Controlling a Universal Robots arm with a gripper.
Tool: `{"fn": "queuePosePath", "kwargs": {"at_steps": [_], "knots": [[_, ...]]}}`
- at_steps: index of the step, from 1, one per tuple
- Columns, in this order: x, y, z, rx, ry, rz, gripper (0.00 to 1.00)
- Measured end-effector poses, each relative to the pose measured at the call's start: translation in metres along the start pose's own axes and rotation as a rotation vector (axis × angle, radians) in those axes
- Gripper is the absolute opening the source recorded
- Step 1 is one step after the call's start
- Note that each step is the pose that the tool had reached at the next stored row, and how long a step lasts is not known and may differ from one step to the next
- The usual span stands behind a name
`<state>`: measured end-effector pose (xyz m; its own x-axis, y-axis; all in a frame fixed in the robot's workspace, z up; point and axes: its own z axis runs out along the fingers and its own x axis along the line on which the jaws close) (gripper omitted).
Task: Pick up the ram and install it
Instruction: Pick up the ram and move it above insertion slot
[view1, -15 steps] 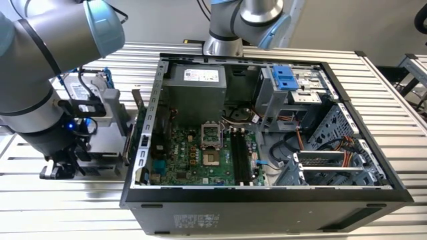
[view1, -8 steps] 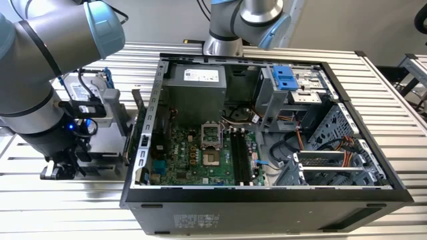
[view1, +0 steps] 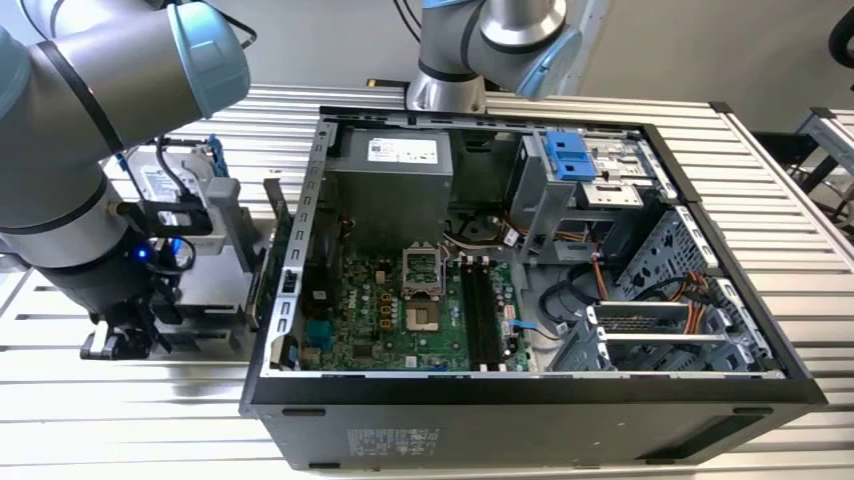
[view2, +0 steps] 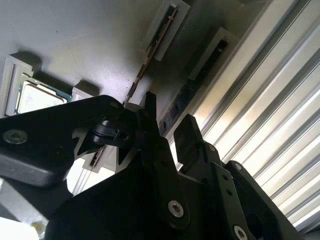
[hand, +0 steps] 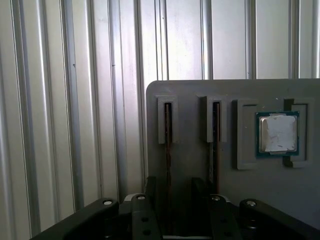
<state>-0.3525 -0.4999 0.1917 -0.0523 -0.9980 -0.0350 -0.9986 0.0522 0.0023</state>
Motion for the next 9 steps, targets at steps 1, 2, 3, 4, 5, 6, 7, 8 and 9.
{"fn": "queuePosePath", "kwargs": {"at_steps": [1,2,3,4,5,6,7,8,9], "knots": [[0.0,0.0,0.0,0.0,0.0,0.0,0.0],[0.0,0.0,0.0,0.0,0.0,0.0,0.0],[0.0,0.0,0.0,0.0,0.0,0.0,0.0],[0.0001,0.0,0.0,0.0,0.0,0.0,0.0],[0.0001,0.0,0.0,0.0001,0.0,0.0,0.0],[0.0001,0.0,0.0,0.0,0.0,0.0,0.0],[0.0001,0.0,0.0001,0.0001,-0.0001,0.0,0.0],[0.0001,0.0,0.0,0.0,0.0,0.0,0.0],[0.0001,0.0,0.0,0.0,0.0,0.0,0.0]]}}
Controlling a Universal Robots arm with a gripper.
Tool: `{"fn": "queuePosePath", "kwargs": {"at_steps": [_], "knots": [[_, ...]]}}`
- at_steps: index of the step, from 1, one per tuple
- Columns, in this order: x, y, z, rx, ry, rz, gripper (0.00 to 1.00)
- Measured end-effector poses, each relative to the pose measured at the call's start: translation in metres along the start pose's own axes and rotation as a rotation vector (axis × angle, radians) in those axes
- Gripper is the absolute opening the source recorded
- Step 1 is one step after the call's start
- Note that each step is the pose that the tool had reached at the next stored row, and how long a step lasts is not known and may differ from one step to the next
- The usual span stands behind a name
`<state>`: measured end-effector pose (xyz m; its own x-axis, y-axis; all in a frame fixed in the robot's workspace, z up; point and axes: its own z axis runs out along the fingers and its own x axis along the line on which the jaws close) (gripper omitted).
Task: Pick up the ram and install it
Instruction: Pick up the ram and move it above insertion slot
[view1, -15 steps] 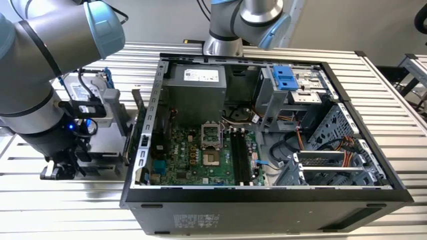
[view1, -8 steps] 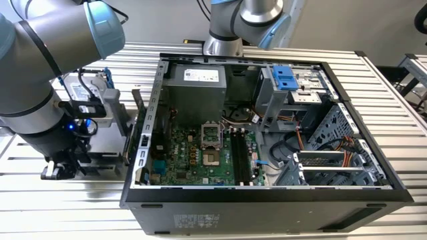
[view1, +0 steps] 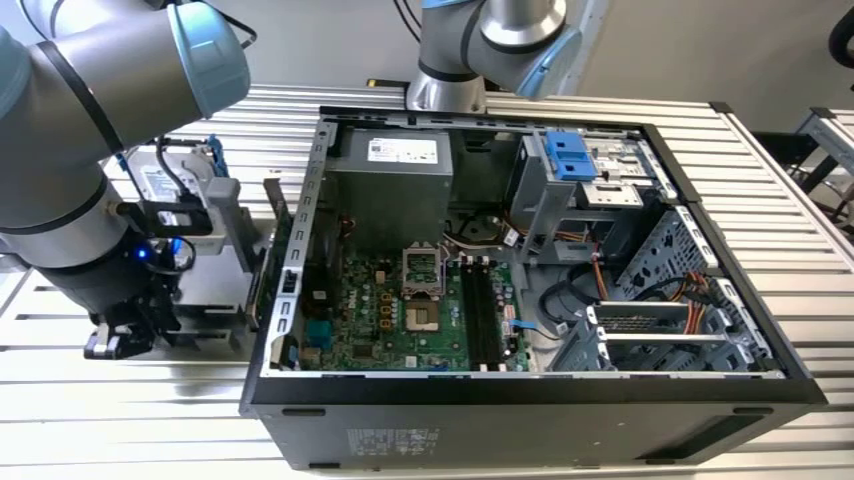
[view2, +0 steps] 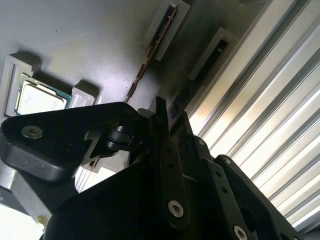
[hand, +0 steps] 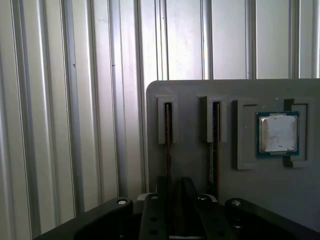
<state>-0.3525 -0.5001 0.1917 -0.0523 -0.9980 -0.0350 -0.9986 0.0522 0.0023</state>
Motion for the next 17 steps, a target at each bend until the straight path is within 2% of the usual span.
{"fn": "queuePosePath", "kwargs": {"at_steps": [17], "knots": [[0.0002,0.0,-0.0006,0.0001,-0.0001,0.0,0.0]]}}
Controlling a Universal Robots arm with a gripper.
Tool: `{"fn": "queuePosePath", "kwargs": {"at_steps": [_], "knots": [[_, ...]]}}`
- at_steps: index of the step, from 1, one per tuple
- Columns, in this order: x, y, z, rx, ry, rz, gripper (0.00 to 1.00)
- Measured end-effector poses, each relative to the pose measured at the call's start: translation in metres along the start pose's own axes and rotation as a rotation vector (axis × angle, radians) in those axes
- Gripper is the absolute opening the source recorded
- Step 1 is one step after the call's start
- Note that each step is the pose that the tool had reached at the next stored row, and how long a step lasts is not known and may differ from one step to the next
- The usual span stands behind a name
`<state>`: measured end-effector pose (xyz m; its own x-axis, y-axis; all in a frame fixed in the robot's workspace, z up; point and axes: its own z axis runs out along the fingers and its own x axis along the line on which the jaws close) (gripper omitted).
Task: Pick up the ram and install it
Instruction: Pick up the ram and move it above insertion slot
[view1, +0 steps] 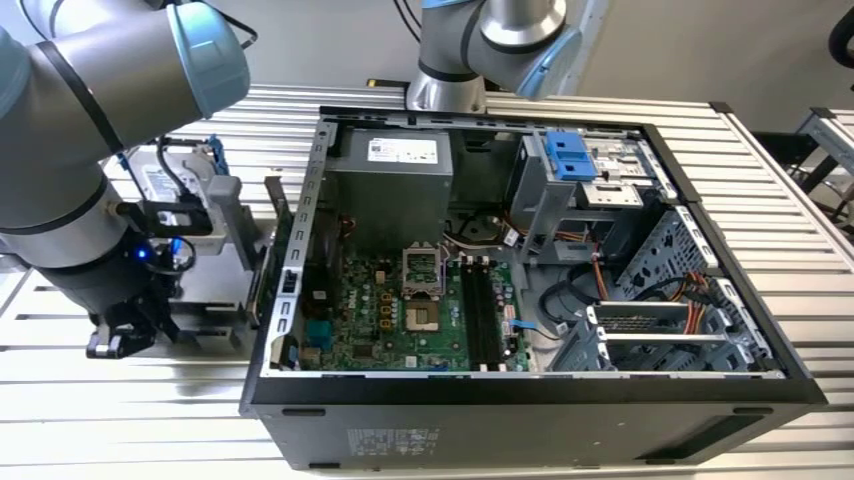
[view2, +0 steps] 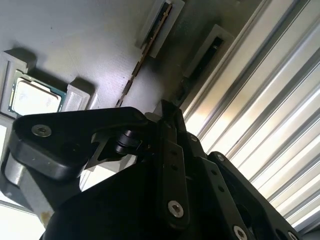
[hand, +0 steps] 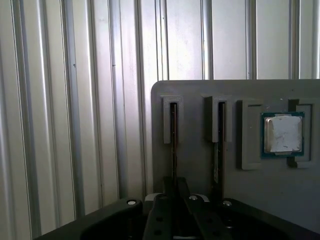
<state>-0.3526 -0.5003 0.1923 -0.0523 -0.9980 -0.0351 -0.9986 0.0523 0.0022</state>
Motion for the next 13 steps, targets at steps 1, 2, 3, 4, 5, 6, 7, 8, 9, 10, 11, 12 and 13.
{"fn": "queuePosePath", "kwargs": {"at_steps": [1,2,3,4,5,6,7,8,9,10,11,12,13], "knots": [[0.0,0.0,-0.0011,-0.0003,0.0001,0.0,0.0],[-0.0001,0.0,-0.0028,-0.0003,0.0001,0.0,0.0],[-0.0002,0.0,-0.0046,-0.0001,0.0002,0.0,0.0],[-0.0002,0.0,-0.0068,-0.0001,0.0002,0.0,0.0],[-0.0003,0.0,-0.0088,0.0,0.0002,0.0,0.0],[-0.0004,0.0,-0.0106,-0.0001,0.0003,0.0,0.0],[-0.0005,0.0,-0.0129,-0.0001,0.0007,0.0,0.0],[-0.0005,0.0,-0.0153,-0.0001,0.0011,0.0,0.0],[-0.0006,0.0,-0.0179,-0.0001,0.0014,0.0,0.0],[-0.0007,0.0,-0.0206,0.0,0.0019,0.0,0.0],[-0.0009,0.0,-0.0232,0.0,0.0027,0.0,0.0],[-0.001,0.0001,-0.0255,0.0001,0.0035,0.0,0.0],[-0.0011,0.0001,-0.0279,0.0001,0.0045,0.0,0.0]]}}
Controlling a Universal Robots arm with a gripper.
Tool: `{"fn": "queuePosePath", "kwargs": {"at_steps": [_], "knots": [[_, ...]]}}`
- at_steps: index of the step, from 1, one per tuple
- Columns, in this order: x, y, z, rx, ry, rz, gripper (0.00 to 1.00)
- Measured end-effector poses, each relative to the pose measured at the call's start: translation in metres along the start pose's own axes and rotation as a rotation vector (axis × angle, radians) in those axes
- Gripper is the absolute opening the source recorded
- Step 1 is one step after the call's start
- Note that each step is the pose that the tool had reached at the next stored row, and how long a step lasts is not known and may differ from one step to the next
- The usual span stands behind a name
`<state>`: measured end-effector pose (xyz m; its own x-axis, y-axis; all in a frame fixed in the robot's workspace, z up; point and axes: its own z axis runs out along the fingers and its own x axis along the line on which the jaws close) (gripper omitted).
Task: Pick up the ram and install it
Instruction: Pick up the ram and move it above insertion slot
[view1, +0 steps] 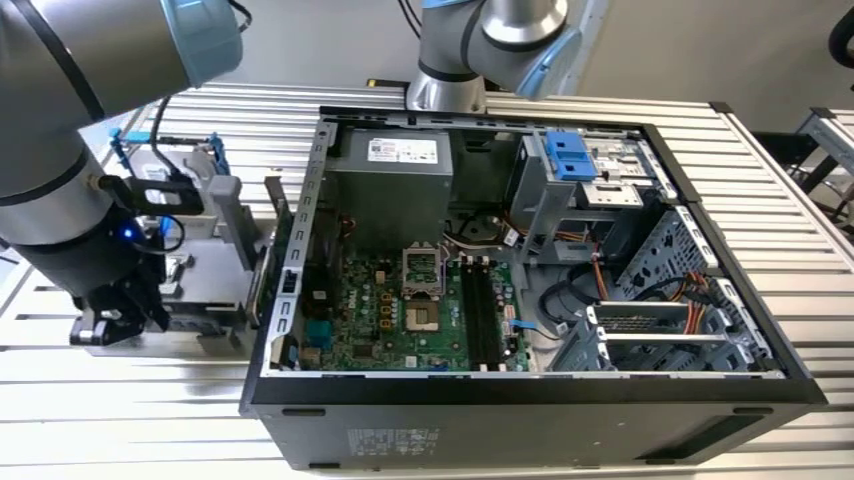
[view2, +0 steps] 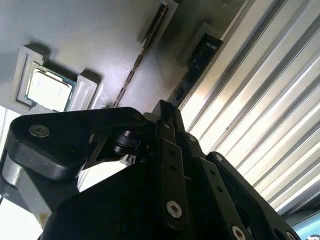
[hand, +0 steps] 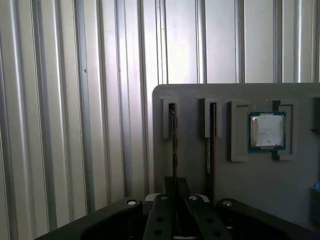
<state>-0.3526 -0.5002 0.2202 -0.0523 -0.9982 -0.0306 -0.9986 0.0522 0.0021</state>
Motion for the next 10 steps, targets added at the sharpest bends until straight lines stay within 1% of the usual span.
{"fn": "queuePosePath", "kwargs": {"at_steps": [3,7,10], "knots": [[-0.0004,0.0001,-0.0064,0.0001,0.0033,0.0,0.0],[-0.0007,0.0002,-0.0145,0.0002,0.0035,0.0,0.0],[-0.001,0.0002,-0.0235,0.0002,0.0036,0.0,0.0]]}}
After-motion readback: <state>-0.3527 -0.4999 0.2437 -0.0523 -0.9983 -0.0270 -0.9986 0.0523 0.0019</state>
